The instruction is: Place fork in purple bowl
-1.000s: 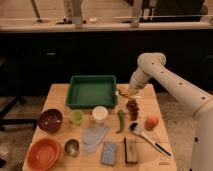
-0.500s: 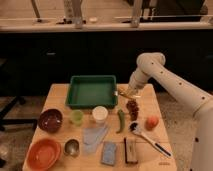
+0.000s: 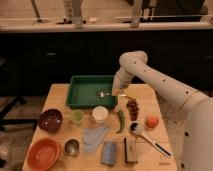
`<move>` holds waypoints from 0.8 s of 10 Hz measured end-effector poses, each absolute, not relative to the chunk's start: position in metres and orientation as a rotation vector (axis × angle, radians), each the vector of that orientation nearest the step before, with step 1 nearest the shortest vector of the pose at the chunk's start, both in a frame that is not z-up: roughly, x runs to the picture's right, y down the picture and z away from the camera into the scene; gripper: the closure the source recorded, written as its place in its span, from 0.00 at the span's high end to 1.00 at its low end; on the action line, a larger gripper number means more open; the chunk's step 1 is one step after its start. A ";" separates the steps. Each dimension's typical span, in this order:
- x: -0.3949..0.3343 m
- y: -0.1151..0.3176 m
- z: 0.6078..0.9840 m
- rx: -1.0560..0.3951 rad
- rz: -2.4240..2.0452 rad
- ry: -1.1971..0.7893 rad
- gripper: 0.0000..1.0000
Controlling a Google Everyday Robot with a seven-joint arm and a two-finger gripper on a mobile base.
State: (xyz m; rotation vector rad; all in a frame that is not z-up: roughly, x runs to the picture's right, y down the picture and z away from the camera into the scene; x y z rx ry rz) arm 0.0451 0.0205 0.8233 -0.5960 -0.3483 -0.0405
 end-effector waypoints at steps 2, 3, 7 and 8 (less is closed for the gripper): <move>0.020 0.022 0.821 -0.600 -0.092 -0.390 0.00; 0.005 0.025 0.819 -0.608 -0.118 -0.426 0.00; -0.022 0.034 0.819 -0.648 -0.165 -0.506 0.00; -0.029 0.036 0.818 -0.655 -0.179 -0.515 0.00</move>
